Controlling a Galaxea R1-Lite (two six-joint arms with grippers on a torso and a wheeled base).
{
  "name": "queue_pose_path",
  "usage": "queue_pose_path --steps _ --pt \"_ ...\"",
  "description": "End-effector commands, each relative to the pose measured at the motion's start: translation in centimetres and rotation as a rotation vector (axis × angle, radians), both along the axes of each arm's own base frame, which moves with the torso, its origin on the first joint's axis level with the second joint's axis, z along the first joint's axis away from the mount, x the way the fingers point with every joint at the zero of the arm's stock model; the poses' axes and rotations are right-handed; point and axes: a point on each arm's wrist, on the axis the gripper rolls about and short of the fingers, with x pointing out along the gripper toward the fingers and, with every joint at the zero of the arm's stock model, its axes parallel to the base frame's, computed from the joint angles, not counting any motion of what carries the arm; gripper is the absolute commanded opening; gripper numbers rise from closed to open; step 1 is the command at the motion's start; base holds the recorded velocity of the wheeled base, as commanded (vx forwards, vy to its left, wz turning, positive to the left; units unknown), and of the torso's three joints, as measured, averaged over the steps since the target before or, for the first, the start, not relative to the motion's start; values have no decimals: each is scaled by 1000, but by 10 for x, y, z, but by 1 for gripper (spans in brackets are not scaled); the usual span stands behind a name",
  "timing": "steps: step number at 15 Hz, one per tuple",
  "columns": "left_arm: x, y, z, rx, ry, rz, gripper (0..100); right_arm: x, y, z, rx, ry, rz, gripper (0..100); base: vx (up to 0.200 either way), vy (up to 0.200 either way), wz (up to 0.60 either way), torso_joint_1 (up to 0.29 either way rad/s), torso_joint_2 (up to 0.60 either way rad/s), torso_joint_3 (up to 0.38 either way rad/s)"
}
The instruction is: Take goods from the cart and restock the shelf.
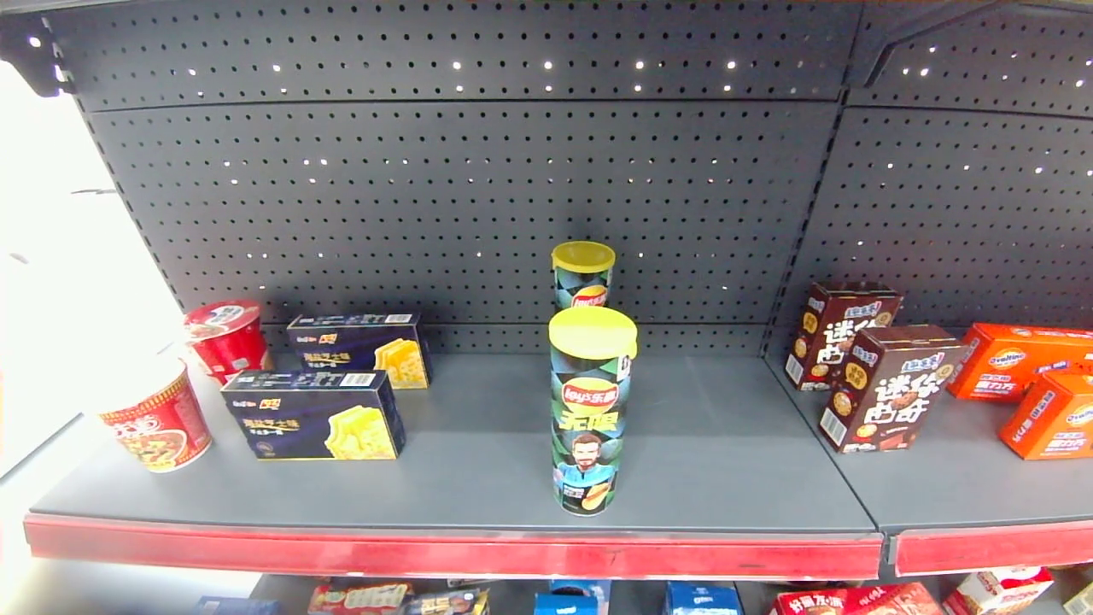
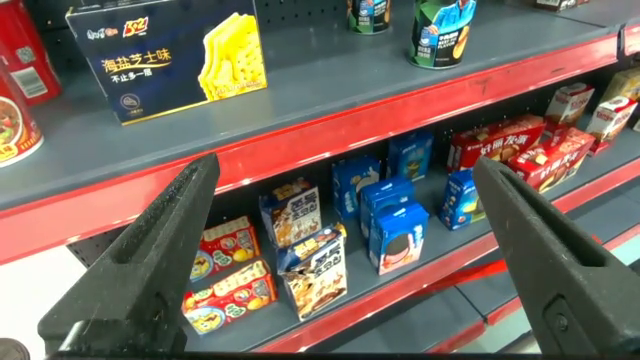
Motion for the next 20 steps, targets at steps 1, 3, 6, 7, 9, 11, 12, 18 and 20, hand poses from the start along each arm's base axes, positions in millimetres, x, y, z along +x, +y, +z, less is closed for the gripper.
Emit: queue_pose_path --steps 1,3,6,7,9,11,12,18,20 --pt "0 0 0 -3 1 2 100 0 0 0 0 1 -1 100 0 200 0 7 2 2" --pt "0 0 0 -3 1 2 100 0 0 0 0 1 -1 100 0 200 0 -2 5 5" --pt "0 0 0 2 -1 0 100 0 0 0 0 1 -1 100 0 0 0 0 0 0" --pt "0 0 0 0 0 0 100 0 0 0 0 2 1 100 0 0 0 0 0 0" --pt "0 0 0 0 0 0 100 0 0 0 0 2 1 100 0 0 0 0 0 0" --pt "0 0 0 -1 2 2 100 0 0 0 0 2 1 100 0 0 0 0 0 0" --pt "0 0 0 -3 3 9 100 0 0 0 0 2 1 100 0 0 0 0 0 0" --pt "0 0 0 -5 2 12 100 0 0 0 -1 2 2 100 0 -100 0 -1 0 4" --pt "0 0 0 -4 2 9 100 0 0 0 -3 1 2 100 0 0 0 0 0 0"
